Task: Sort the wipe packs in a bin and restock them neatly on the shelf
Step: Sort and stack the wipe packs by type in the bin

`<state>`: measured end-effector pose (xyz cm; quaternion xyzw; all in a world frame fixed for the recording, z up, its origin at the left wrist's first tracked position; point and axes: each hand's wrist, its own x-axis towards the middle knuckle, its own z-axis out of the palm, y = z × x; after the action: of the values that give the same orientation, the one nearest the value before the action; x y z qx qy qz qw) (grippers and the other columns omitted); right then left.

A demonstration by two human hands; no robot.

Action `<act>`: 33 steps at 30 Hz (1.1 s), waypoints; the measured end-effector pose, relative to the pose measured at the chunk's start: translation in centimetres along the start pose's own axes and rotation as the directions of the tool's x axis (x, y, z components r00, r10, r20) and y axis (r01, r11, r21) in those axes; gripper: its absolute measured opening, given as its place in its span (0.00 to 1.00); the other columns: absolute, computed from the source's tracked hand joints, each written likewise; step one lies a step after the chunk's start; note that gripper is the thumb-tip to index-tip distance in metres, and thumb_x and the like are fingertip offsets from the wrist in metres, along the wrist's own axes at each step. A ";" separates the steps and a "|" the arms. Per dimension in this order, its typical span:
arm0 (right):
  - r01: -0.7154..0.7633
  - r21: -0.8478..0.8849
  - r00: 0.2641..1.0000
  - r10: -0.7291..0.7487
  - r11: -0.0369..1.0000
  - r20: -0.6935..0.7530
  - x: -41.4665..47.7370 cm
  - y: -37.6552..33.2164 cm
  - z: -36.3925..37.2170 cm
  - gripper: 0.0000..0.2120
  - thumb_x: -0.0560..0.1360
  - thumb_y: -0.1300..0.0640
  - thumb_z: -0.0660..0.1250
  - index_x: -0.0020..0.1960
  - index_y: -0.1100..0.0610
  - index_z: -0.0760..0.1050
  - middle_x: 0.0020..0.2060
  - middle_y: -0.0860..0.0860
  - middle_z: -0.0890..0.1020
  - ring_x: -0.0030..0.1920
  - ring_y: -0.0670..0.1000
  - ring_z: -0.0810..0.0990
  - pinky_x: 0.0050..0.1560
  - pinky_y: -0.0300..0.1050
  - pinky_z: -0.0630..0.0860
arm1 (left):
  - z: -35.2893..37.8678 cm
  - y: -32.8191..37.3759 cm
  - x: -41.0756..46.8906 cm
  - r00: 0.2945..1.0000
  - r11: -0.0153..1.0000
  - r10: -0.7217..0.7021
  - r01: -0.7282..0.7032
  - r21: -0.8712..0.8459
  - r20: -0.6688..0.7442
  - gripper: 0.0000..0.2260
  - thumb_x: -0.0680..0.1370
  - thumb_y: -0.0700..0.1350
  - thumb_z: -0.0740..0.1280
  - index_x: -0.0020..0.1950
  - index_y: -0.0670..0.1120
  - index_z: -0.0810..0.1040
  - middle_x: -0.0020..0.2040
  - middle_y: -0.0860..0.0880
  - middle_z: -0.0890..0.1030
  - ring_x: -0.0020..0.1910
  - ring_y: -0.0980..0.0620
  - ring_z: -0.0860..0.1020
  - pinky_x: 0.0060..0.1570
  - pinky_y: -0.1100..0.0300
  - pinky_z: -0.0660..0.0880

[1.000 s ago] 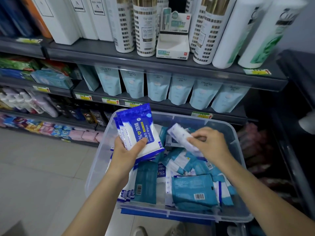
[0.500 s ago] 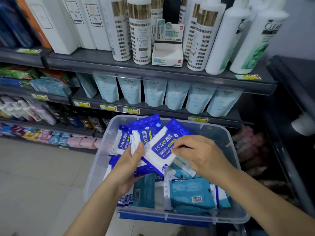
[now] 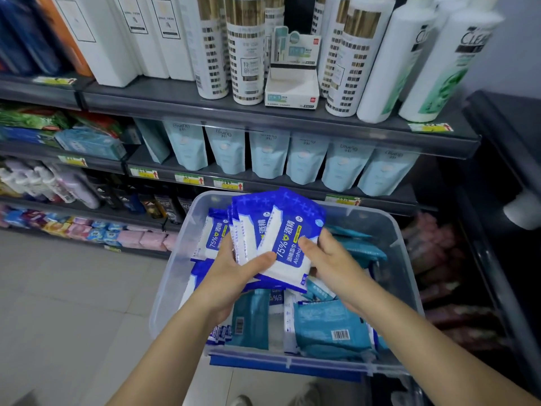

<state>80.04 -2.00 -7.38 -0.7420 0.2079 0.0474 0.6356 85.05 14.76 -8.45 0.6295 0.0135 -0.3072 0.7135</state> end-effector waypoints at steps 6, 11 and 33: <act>0.073 -0.066 0.988 -0.063 0.995 0.142 0.5 -2.1 1.1 0.18 0.81 0.60 0.55 0.69 0.49 0.64 0.60 0.50 0.78 0.59 0.50 0.77 0.65 0.52 0.71 | 1.1 0.0 0.2 0.995 0.990 0.094 -0.097 0.097 0.037 0.31 0.68 0.37 0.76 0.65 0.52 0.65 0.54 0.53 0.83 0.52 0.53 0.82 0.52 0.57 0.79; -0.044 0.260 0.986 0.001 0.965 0.165 1.2 -1.5 2.3 0.14 0.81 0.52 0.55 0.65 0.49 0.69 0.58 0.50 0.79 0.59 0.50 0.78 0.64 0.50 0.72 | -0.2 1.4 0.1 0.977 0.984 0.176 -0.173 0.038 -0.123 0.30 0.66 0.40 0.76 0.64 0.49 0.68 0.54 0.50 0.83 0.51 0.51 0.82 0.49 0.55 0.80; 0.169 -0.866 0.986 -0.071 0.470 0.153 4.6 7.0 6.5 0.28 0.75 0.49 0.66 0.71 0.56 0.61 0.59 0.55 0.70 0.60 0.56 0.71 0.54 0.45 0.70 | -6.4 0.3 -1.4 0.945 0.990 -0.002 -0.043 -0.132 -0.327 0.34 0.62 0.46 0.74 0.66 0.50 0.66 0.52 0.48 0.84 0.45 0.48 0.84 0.37 0.54 0.80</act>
<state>82.96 2.38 -16.58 -0.9716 0.0713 0.1376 0.1788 86.45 21.19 -8.95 0.6211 0.1460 -0.1897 0.7462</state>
